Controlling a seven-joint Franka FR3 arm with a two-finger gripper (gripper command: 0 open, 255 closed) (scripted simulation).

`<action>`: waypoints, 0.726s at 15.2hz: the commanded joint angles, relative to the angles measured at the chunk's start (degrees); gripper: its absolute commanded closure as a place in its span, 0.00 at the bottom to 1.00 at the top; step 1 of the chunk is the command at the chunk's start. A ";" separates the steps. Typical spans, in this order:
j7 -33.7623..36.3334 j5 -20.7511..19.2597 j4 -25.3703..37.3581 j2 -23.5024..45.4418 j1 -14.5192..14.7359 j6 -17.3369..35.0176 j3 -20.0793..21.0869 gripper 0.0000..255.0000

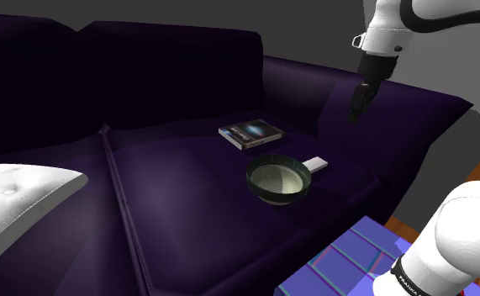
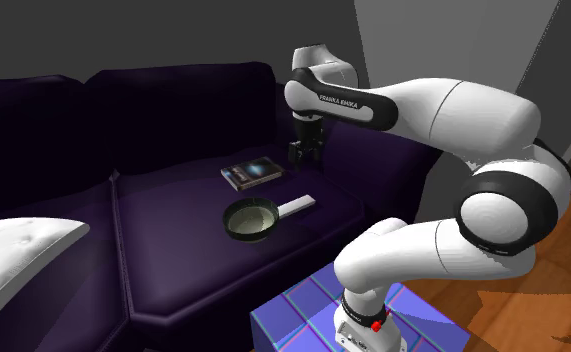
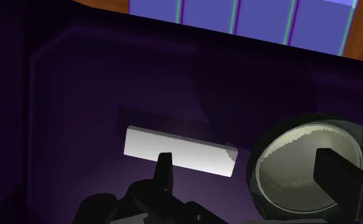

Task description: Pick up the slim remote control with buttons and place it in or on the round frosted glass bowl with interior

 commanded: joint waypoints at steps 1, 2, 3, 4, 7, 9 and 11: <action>0.00 0.00 0.00 0.00 0.00 0.00 0.00 0.00; -3.22 -0.74 -1.35 0.40 0.75 1.78 -1.36 0.00; -6.41 -1.49 -2.59 0.92 1.53 3.57 -2.75 0.00; -9.58 -2.22 -3.73 1.57 2.31 5.39 -4.15 0.00; -19.09 -4.24 -6.53 4.25 4.57 10.96 -8.29 0.00; -25.40 -5.39 -7.91 6.64 6.15 14.74 -11.05 0.00; -31.70 -6.34 -8.90 9.48 7.84 18.57 -13.80 0.00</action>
